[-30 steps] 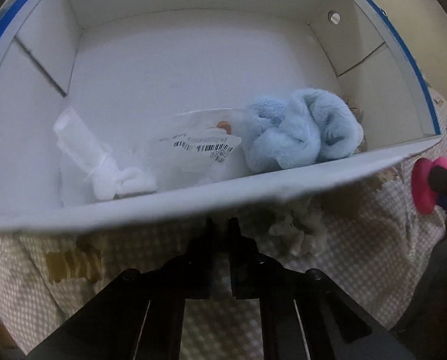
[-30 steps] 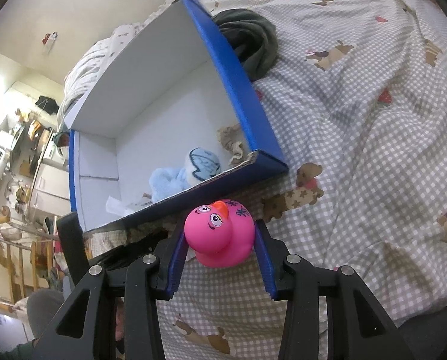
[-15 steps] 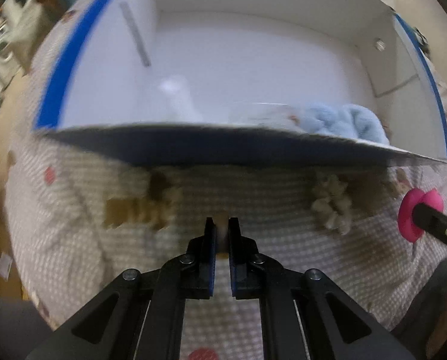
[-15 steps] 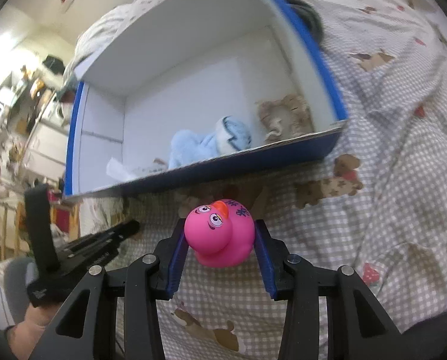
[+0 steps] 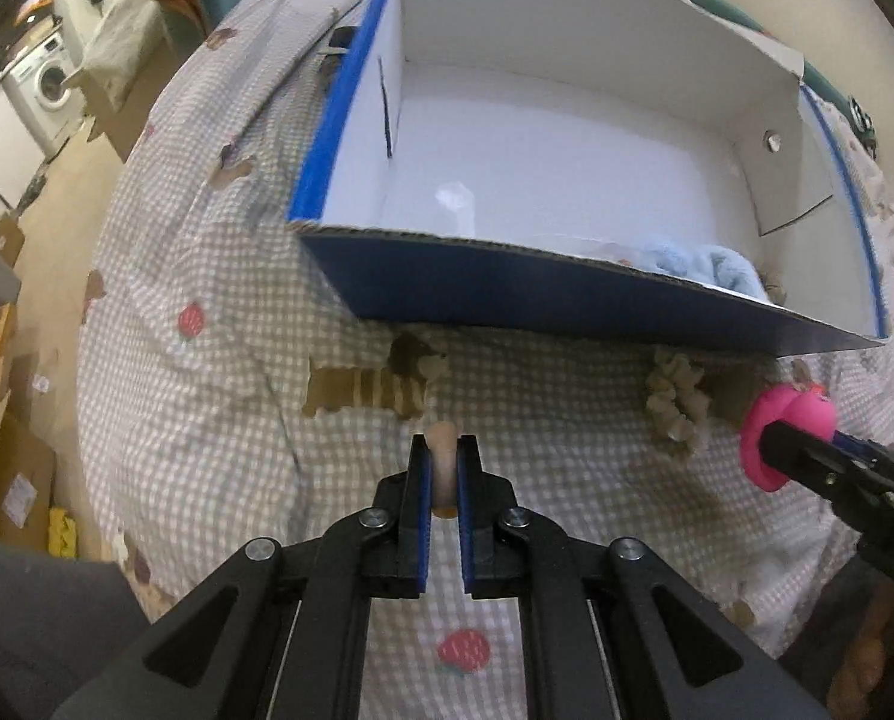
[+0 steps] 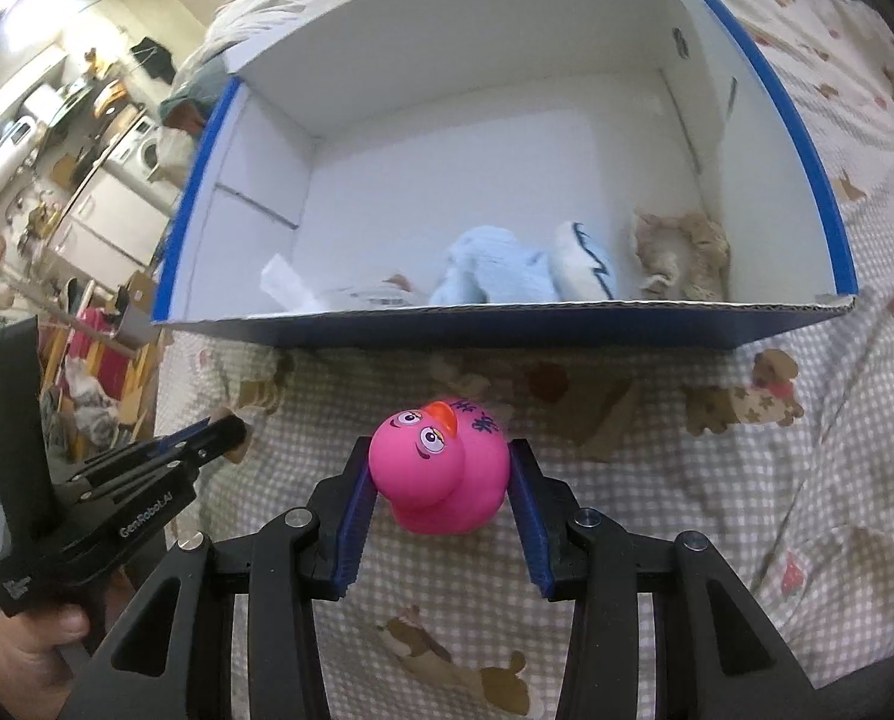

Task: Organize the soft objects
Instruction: 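Carry the pink duck and tan item over the box with both grippers, then open the left gripper then the right gripper to drop both items into the box, then withdraw both open grippers from the box toward the remaining items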

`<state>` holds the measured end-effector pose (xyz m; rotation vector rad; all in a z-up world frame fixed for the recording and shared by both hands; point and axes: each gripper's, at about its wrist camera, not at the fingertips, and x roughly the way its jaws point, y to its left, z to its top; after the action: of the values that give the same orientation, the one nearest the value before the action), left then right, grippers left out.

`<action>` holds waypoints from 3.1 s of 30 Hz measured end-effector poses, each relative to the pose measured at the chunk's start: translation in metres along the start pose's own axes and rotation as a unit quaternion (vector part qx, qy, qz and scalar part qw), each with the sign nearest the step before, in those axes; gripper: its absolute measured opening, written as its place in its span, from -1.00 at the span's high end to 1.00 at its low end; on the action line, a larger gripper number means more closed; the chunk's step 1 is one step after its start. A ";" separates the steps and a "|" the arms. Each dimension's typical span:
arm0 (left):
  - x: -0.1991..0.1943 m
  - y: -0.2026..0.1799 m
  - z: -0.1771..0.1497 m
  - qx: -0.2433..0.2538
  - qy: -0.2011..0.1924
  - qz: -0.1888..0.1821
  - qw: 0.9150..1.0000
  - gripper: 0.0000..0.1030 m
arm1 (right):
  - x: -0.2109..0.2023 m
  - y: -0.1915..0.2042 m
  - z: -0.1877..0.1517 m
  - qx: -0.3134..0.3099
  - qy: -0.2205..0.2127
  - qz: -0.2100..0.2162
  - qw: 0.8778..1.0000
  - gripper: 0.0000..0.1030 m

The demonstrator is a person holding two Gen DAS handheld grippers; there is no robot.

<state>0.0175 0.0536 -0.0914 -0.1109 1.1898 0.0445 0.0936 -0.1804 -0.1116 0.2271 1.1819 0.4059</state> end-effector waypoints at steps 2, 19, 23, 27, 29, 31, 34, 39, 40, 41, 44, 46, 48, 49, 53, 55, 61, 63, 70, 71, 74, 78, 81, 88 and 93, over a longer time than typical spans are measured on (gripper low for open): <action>-0.012 0.002 -0.007 -0.002 -0.004 0.001 1.000 0.87 | -0.005 0.003 -0.003 -0.005 -0.005 0.005 1.000 0.12; -0.071 -0.070 0.039 0.046 -0.080 0.000 0.996 0.87 | -0.069 0.001 -0.007 0.006 -0.084 0.060 0.995 0.12; -0.074 -0.080 0.070 0.070 -0.095 -0.017 0.993 0.87 | -0.088 -0.002 0.005 0.015 -0.115 0.068 0.991 0.12; -0.060 -0.087 0.099 0.093 -0.102 -0.019 0.990 0.87 | -0.091 0.002 0.032 0.005 -0.133 0.062 0.989 0.12; -0.053 -0.087 0.114 0.093 -0.101 -0.023 0.990 0.87 | -0.087 0.004 0.047 -0.004 -0.134 0.054 0.990 0.12; -0.044 -0.089 0.125 0.096 -0.099 -0.021 0.990 0.87 | -0.080 0.005 0.063 -0.013 -0.130 0.044 0.990 0.12; -0.025 -0.095 0.141 0.103 -0.090 -0.016 0.990 0.86 | -0.067 0.003 0.084 -0.026 -0.125 0.024 0.992 0.12; 0.014 -0.110 0.156 0.118 -0.072 -0.007 0.990 0.86 | -0.036 -0.011 0.100 -0.012 -0.100 0.011 0.995 0.12; 0.019 -0.111 0.157 0.118 -0.071 -0.007 0.990 0.86 | -0.031 -0.014 0.099 -0.010 -0.096 0.009 0.995 0.12; 0.023 -0.112 0.159 0.117 -0.069 -0.008 0.991 0.86 | -0.027 -0.015 0.099 -0.010 -0.091 0.004 0.996 0.12; 0.038 -0.110 0.161 0.100 -0.057 -0.015 0.993 0.86 | -0.017 -0.018 0.098 -0.011 -0.084 -0.009 0.996 0.12; 0.046 -0.107 0.160 0.090 -0.052 -0.013 0.995 0.86 | -0.014 -0.019 0.097 -0.011 -0.079 -0.011 0.997 0.12; 0.051 -0.105 0.160 0.082 -0.050 -0.012 0.995 0.86 | -0.010 -0.020 0.094 -0.010 -0.074 -0.011 0.997 0.12; 0.052 -0.104 0.160 0.079 -0.051 -0.013 0.996 0.86 | -0.009 -0.020 0.093 -0.009 -0.072 -0.012 0.997 0.12; 0.055 -0.103 0.158 0.079 -0.051 -0.007 0.996 0.86 | -0.007 -0.022 0.091 -0.005 -0.067 -0.016 0.998 0.12; 0.057 -0.100 0.157 0.075 -0.049 -0.005 0.996 0.86 | -0.006 -0.022 0.091 -0.005 -0.067 -0.019 0.998 0.12; 0.057 -0.100 0.153 0.076 -0.049 0.002 0.996 0.79 | -0.002 -0.024 0.093 0.004 -0.061 -0.020 0.998 0.12; 0.056 -0.101 0.152 0.079 -0.053 0.004 0.995 0.78 | -0.002 -0.025 0.094 0.007 -0.061 -0.020 0.998 0.12; 0.048 -0.108 0.150 0.089 -0.061 -0.002 0.994 0.08 | 0.000 -0.023 0.095 0.005 -0.061 -0.021 0.998 0.07; 0.047 -0.107 0.150 0.085 -0.064 0.000 0.994 -0.14 | 0.000 -0.023 0.095 0.007 -0.062 -0.021 0.998 -0.08; 0.041 -0.105 0.150 0.074 -0.077 -0.001 0.994 -0.19 | -0.002 -0.024 0.096 0.015 -0.069 -0.012 0.997 -0.51; 0.033 -0.104 0.149 0.077 -0.082 -0.012 0.994 -0.19 | -0.007 -0.022 0.096 0.007 -0.078 -0.008 0.997 -0.54; 0.019 -0.102 0.142 0.079 -0.089 -0.018 0.993 -0.19 | -0.020 -0.019 0.090 0.007 -0.093 -0.006 0.996 -0.54; -0.028 -0.089 0.122 0.056 -0.118 -0.031 0.991 -0.22 | -0.060 -0.006 0.056 -0.003 -0.133 0.003 0.991 -0.54; -0.046 -0.076 0.096 0.025 -0.121 -0.032 0.992 -0.22 | -0.077 -0.004 0.032 0.006 -0.137 0.018 0.990 -0.54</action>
<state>0.0964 -0.0101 -0.0088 -0.0966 0.9430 -0.0271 0.0994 -0.2154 -0.0358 0.3060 0.9106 0.3863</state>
